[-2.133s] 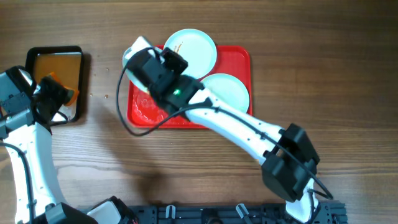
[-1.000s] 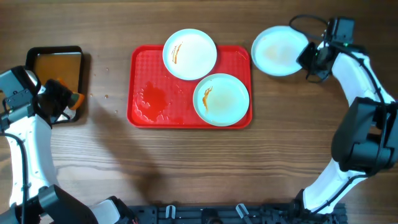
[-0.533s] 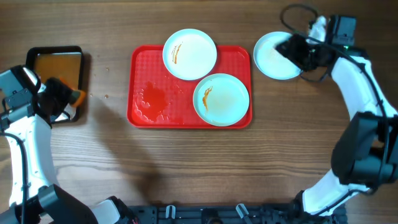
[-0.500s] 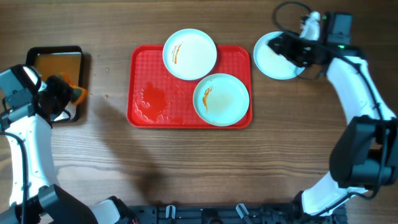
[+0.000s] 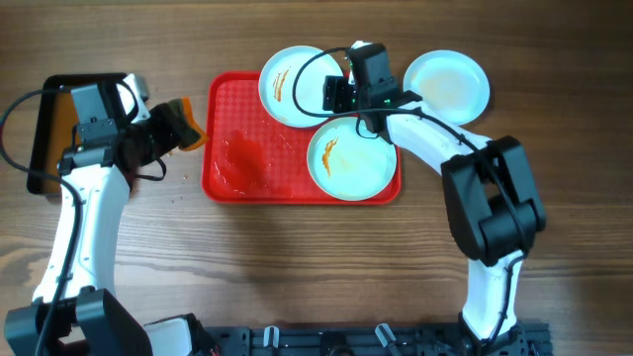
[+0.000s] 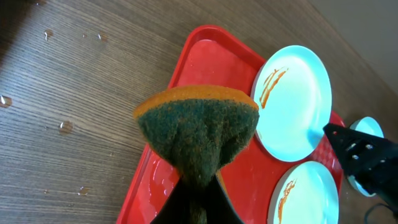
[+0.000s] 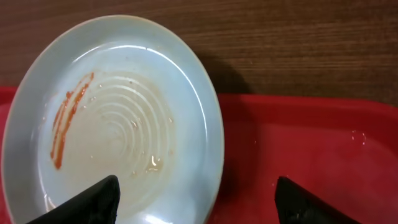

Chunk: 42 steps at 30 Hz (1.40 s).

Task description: Clean dirty plates on tray and stack at the side

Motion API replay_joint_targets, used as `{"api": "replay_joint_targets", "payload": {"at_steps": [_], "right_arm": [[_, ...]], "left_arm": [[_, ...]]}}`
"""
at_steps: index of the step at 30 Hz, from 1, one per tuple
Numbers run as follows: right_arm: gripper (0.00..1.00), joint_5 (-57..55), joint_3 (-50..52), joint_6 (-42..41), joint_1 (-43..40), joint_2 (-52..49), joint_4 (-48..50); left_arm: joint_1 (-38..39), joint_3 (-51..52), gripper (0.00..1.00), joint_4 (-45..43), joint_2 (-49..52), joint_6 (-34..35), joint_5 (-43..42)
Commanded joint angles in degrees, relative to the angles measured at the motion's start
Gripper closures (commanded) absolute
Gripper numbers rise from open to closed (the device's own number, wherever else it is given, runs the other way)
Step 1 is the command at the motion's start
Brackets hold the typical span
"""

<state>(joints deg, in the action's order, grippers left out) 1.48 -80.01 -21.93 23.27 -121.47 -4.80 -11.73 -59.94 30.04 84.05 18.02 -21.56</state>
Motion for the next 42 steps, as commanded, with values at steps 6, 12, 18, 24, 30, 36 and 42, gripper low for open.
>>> {"api": "replay_joint_targets", "payload": {"at_steps": [6, 12, 18, 24, 30, 36, 42], "right_arm": [[0.32, 3.3, -0.3, 0.0, 0.5, -4.8, 2.1], [0.73, 6.3, -0.4, 1.4, 1.7, -6.5, 3.7], [0.96, 4.3, -5.0, 5.7, 6.3, -6.5, -3.2], [0.95, 4.9, -10.1, 5.2, 10.4, -6.1, -12.0], [0.92, 5.0, -10.8, 1.3, 12.7, -6.1, -20.8], [0.96, 8.3, -10.7, -0.5, 12.7, -6.1, -23.9], [0.96, 8.9, -10.6, -10.5, 12.7, -6.1, -27.2]], "left_arm": [[0.3, -0.1, 0.96, 0.5, 1.3, -1.3, -0.9], [0.3, -0.1, 0.96, 1.0, 1.3, -1.4, -0.9], [0.3, -0.1, 0.96, 1.1, 1.3, -1.3, -0.9], [0.3, -0.1, 0.96, 1.2, 1.3, -1.3, -0.9], [0.9, 0.0, 0.96, 3.6, 1.4, -1.3, -0.9], [9.7, 0.0, 0.96, 1.9, 9.3, -0.9, -0.9], [16.2, 0.0, 0.96, -2.6, 16.8, 2.4, -0.9]]}}
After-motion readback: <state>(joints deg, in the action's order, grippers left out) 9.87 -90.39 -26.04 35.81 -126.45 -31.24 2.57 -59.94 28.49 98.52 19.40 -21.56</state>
